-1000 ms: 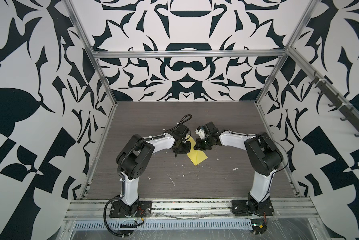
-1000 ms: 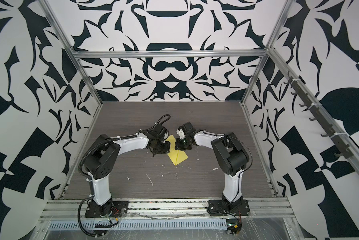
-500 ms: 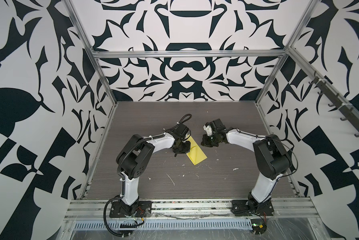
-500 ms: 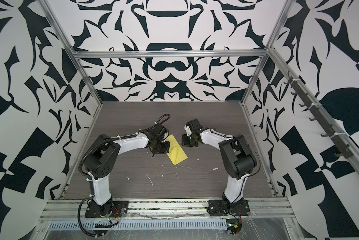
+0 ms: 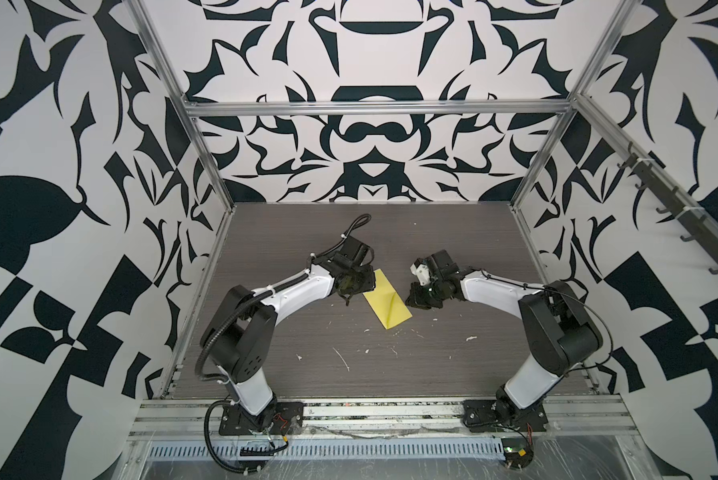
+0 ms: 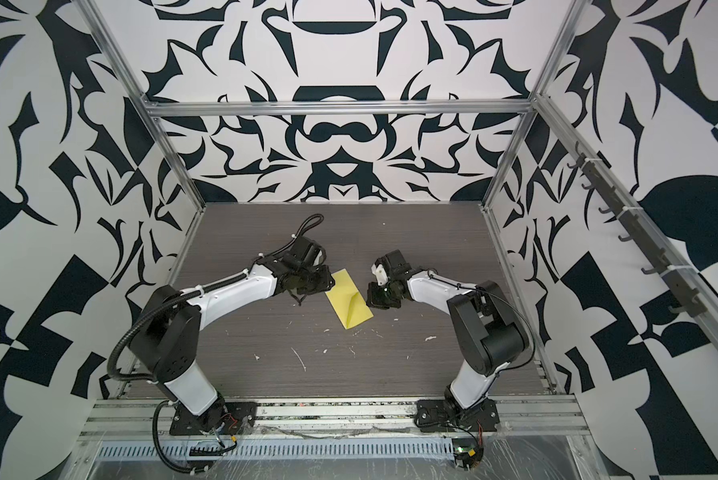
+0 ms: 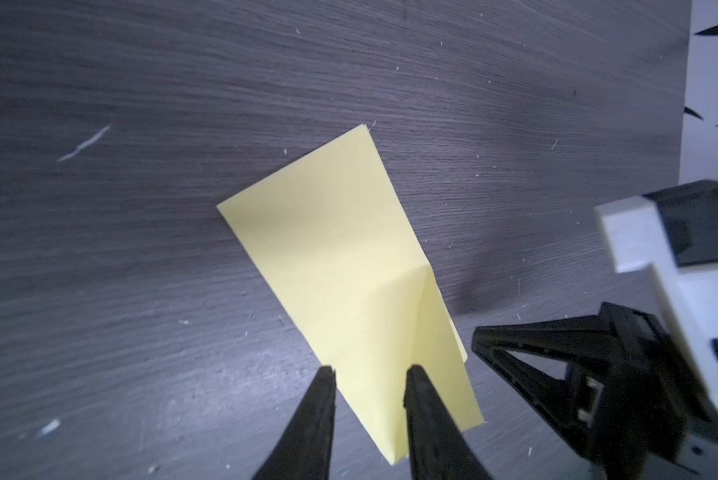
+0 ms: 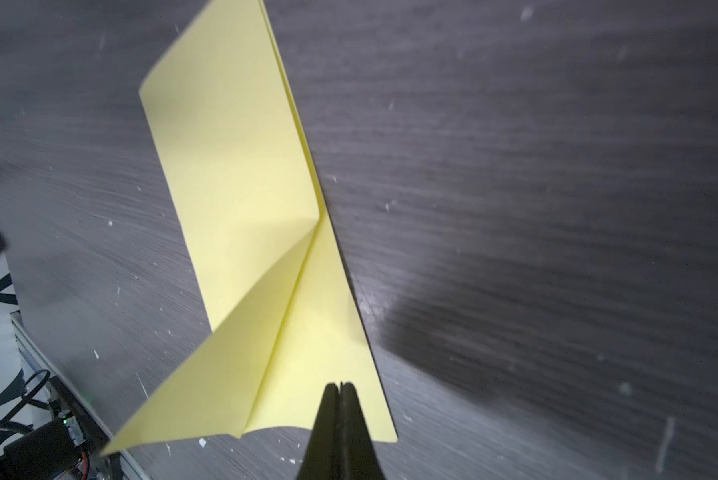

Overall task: Fold a paper plane with a square sheet of paper (pick it up from the middle)
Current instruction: 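Open the left gripper and draw it back while the right gripper holds the fold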

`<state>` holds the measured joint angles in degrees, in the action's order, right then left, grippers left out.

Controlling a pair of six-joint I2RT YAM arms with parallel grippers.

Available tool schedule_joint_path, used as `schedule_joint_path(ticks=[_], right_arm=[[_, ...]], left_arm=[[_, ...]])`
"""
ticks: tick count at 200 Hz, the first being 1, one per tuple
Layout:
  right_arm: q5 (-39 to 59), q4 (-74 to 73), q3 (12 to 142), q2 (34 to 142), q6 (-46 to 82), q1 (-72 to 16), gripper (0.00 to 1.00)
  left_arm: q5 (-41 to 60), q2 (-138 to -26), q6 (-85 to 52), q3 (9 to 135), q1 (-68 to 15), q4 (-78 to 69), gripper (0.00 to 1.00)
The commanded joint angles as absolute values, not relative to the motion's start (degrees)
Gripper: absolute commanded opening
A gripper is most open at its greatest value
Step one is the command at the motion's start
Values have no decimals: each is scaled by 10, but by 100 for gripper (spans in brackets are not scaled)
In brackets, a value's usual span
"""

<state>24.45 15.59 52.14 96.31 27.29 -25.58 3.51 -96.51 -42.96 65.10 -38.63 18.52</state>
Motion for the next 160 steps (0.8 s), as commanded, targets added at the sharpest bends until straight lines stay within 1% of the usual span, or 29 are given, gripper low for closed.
schedule_joint_path(ticks=[1,14,60,100,117,150,160], right_arm=[[262,149,510,957,295,-267,0],[260,146,504,963,307,-274,0],[254,119,473,966,373,-304,0],[240,45,464,983,476,-337,0],[237,30,468,987,496,-338,0],[235,43,481,971,476,-338,0],[236,46,483,968,471,-338,0]], left_arm=[[24,-936,-480,604,-393,155,37],[22,-921,-488,586,-396,142,40],[16,-877,-509,532,-406,112,46],[19,-837,-510,474,-432,56,46],[11,-832,-491,462,-455,39,45],[36,-847,-453,469,-477,15,36],[45,-852,-446,472,-480,4,30]])
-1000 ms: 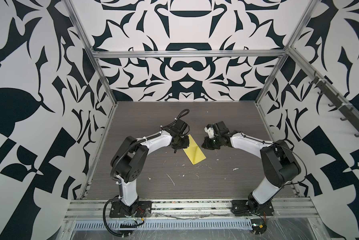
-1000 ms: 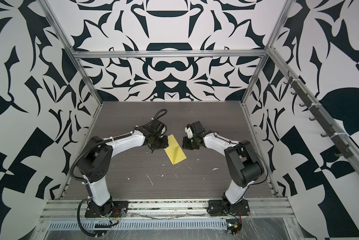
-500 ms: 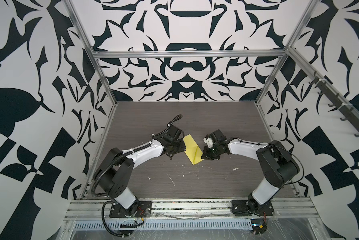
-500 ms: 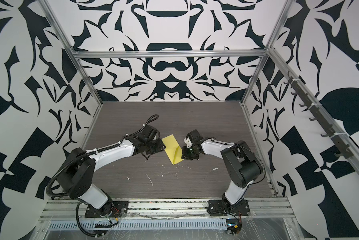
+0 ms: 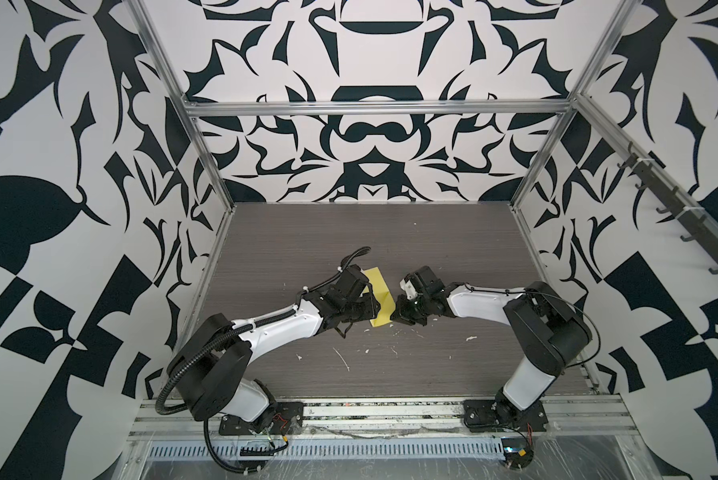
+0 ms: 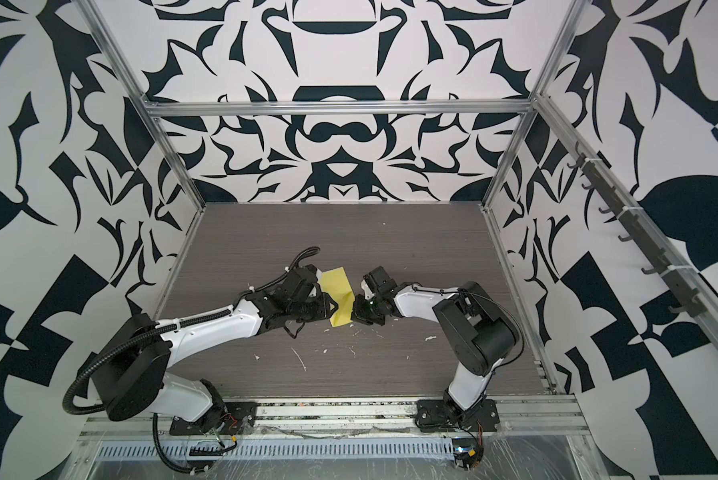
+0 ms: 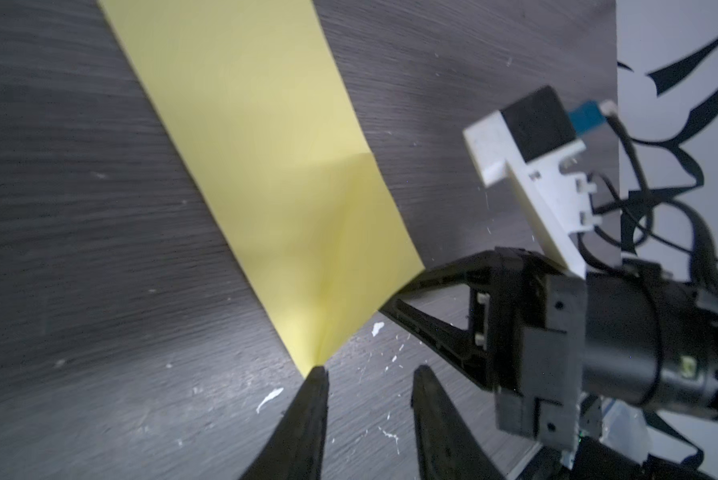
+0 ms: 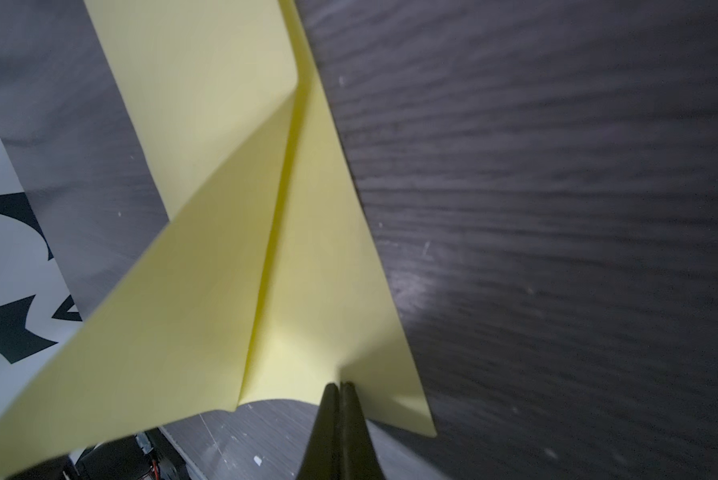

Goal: Fold a paper plane with a square sheet of paper (pick it up from the middle)

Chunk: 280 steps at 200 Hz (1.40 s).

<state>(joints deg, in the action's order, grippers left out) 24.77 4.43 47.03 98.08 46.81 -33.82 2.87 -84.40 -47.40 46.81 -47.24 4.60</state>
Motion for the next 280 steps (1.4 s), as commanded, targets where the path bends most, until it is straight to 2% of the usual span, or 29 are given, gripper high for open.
schedule_joint_path(ticks=[1,70,92,138,190,280], right_arm=[[236,46,483,968,471,-338,0],[234,42,488,980,471,-336,0],[234,41,485,983,474,-336,0],[229,48,482,984,472,-336,0],[229,50,481,983,471,-335,0],[258,33,497,970,442,-336,0]], left_arm=[[45,-852,-445,472,-480,3,30],[64,-920,-432,513,-483,0,12],[57,-938,-432,521,-483,-3,11],[-35,-965,-430,540,-482,57,8],[-40,-1010,-433,557,-480,86,6],[-50,-1023,-436,559,-479,92,5]])
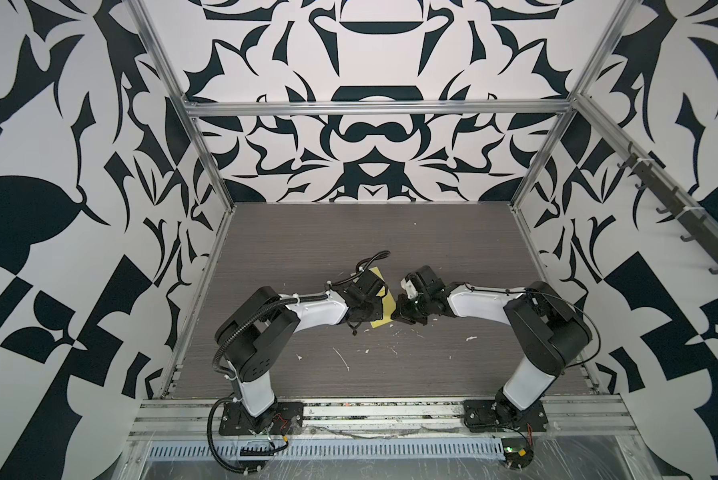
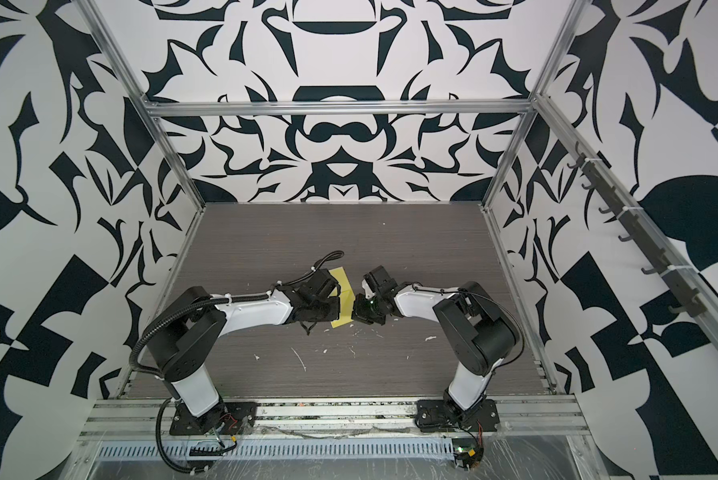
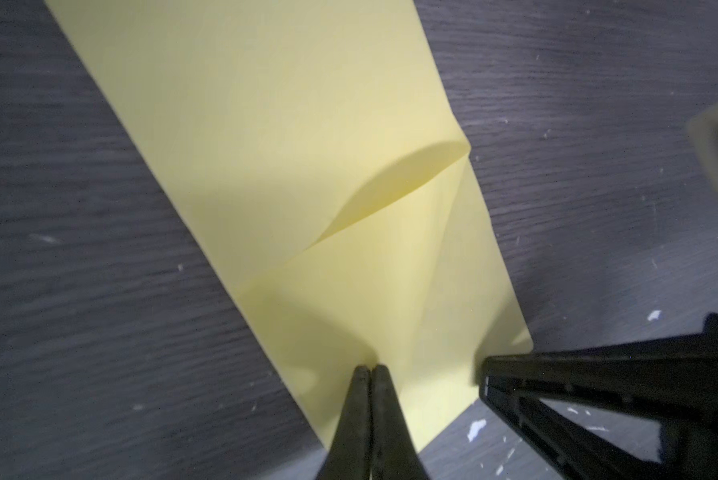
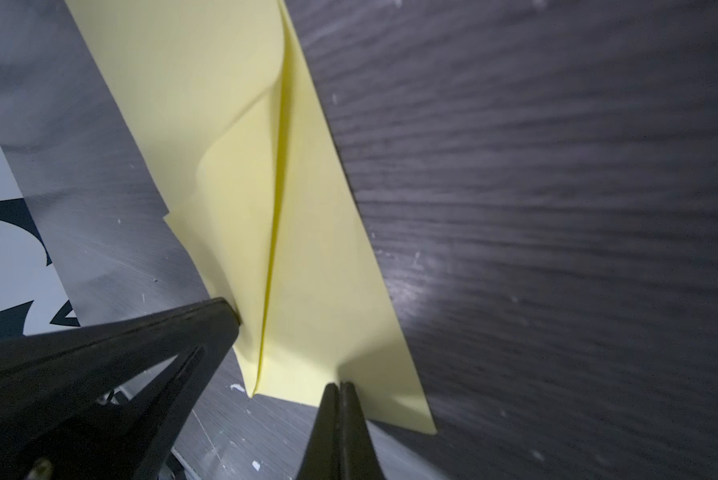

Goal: Fold a paper plane with a square sheet of paper (pick it up from the middle)

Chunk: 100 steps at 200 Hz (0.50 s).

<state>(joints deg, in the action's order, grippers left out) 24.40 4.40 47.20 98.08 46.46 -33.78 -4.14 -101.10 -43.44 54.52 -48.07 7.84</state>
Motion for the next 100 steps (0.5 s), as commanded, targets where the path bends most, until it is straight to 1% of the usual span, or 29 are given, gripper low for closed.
schedule_joint_path(ticks=[1,37,100], right_arm=[[260,32,498,970,441,-335,0],[293,23,537,968,380,-336,0],[316,25,600,1061,358,-315,0]], left_arm=[[-50,-1024,-435,559,-479,92,5],[-45,-1028,-433,559,-478,97,4],[-46,-1024,-434,555,-477,99,3]])
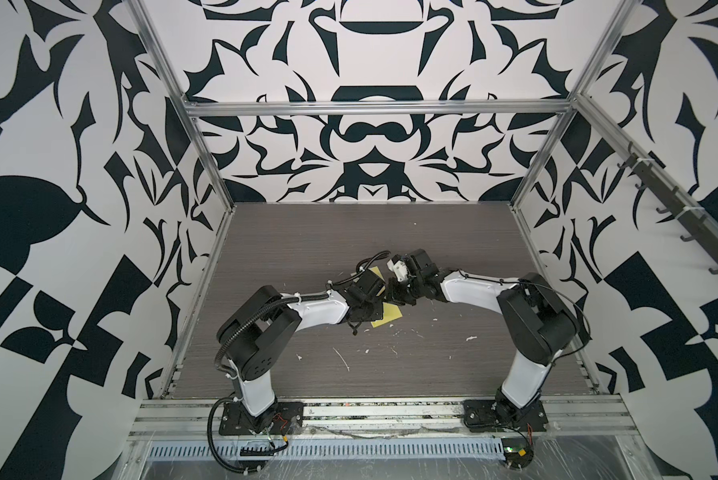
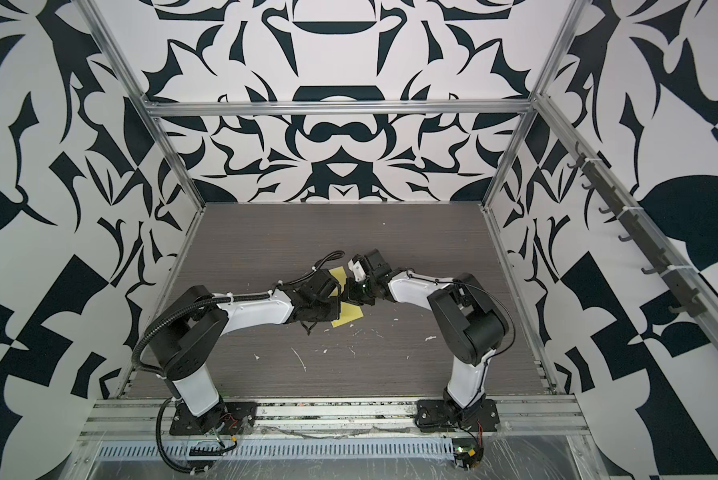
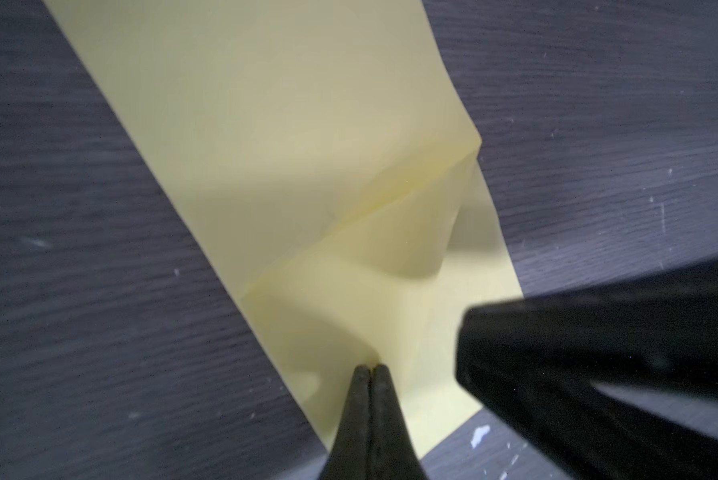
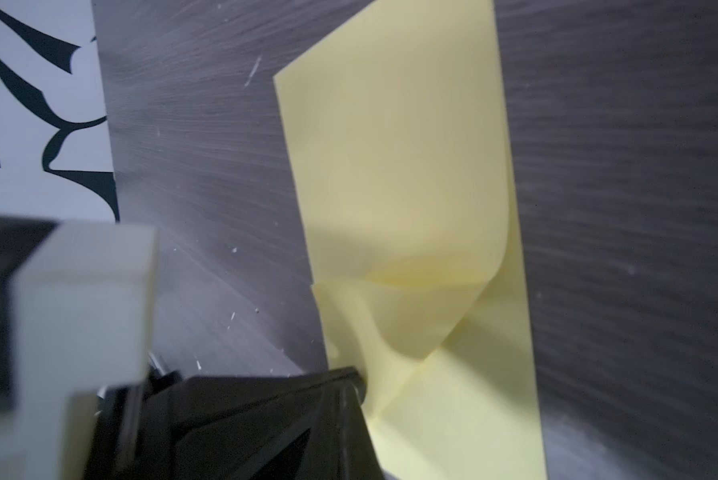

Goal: Fold a paper plane with a square sheet of paper (pick it up from the middle)

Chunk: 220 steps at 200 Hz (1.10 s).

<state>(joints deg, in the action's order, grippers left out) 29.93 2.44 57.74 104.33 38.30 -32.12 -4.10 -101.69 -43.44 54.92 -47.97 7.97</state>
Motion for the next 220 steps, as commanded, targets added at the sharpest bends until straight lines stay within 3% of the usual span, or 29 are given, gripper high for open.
schedule_joint_path(ticks=[1,97,140,220], right_arm=[[316,25,601,1061,357,-315,0],[298,20,576,1088,370,-307,0],[283,-12,546,1073,417,-306,0],[278,-11,541,1078,427,-307,0]], left_arm=[[-46,-1024,-434,555,-477,99,3],[-22,-978,-440,567,-474,100,6],[20,-976,-517,549,-474,33,9],[23,-1023,-572,559,-467,80,0]])
